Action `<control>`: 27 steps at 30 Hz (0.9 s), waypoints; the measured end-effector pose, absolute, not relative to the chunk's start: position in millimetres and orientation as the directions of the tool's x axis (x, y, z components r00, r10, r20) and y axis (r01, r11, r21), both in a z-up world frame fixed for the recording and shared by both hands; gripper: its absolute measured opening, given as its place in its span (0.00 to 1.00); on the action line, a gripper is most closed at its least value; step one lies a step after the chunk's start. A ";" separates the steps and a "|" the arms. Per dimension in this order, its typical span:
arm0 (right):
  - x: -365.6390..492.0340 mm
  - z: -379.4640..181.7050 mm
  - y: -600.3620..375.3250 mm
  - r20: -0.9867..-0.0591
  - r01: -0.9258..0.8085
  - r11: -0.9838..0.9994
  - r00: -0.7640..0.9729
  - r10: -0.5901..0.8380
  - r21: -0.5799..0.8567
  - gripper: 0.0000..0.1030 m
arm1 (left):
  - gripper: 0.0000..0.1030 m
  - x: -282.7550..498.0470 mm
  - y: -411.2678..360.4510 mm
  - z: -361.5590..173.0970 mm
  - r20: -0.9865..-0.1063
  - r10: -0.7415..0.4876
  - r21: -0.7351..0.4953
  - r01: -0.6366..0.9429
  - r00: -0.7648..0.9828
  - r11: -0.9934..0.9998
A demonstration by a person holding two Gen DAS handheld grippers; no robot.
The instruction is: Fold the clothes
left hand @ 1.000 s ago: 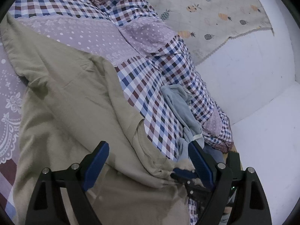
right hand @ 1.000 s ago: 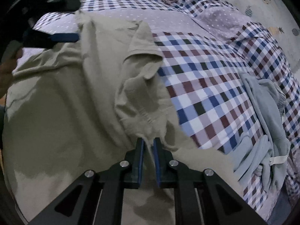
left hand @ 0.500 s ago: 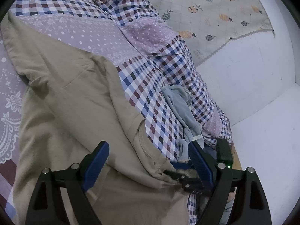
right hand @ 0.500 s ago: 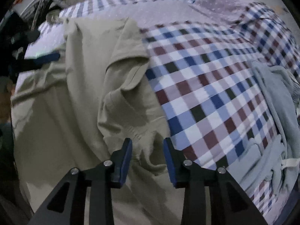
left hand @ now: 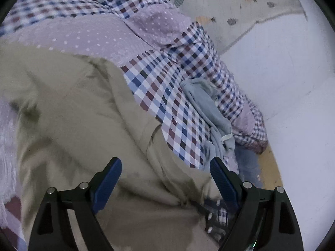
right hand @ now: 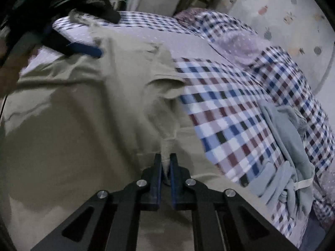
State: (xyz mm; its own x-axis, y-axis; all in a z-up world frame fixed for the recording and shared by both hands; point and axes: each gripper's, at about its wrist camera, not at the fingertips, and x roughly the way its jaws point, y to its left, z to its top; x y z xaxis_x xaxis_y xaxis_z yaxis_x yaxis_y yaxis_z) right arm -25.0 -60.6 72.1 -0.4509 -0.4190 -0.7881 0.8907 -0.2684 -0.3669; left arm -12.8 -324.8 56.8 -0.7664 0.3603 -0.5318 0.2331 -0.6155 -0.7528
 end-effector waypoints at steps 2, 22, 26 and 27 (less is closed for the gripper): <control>-10.9 64.1 -59.2 -0.776 0.886 -0.226 -0.464 -0.427 -0.405 0.05 | 0.86 -38.4 -322.2 67.4 -0.595 0.363 -0.703 0.246 -0.717 -0.667; -11.6 53.3 -31.8 -0.748 0.920 -0.242 -0.392 -0.536 -0.308 0.05 | 0.10 -203.2 -284.8 23.0 -0.966 0.147 -0.244 0.562 -0.212 -0.791; -25.7 67.7 -22.9 -0.743 0.919 -0.276 -0.391 -0.543 -0.282 0.05 | 0.06 -194.4 -297.2 40.6 -0.934 0.182 -0.335 0.572 -0.307 -0.749; -29.9 72.3 -20.6 -0.741 0.917 -0.288 -0.393 -0.545 -0.274 0.05 | 0.06 -192.1 -300.8 46.2 -0.920 0.197 -0.367 0.571 -0.339 -0.734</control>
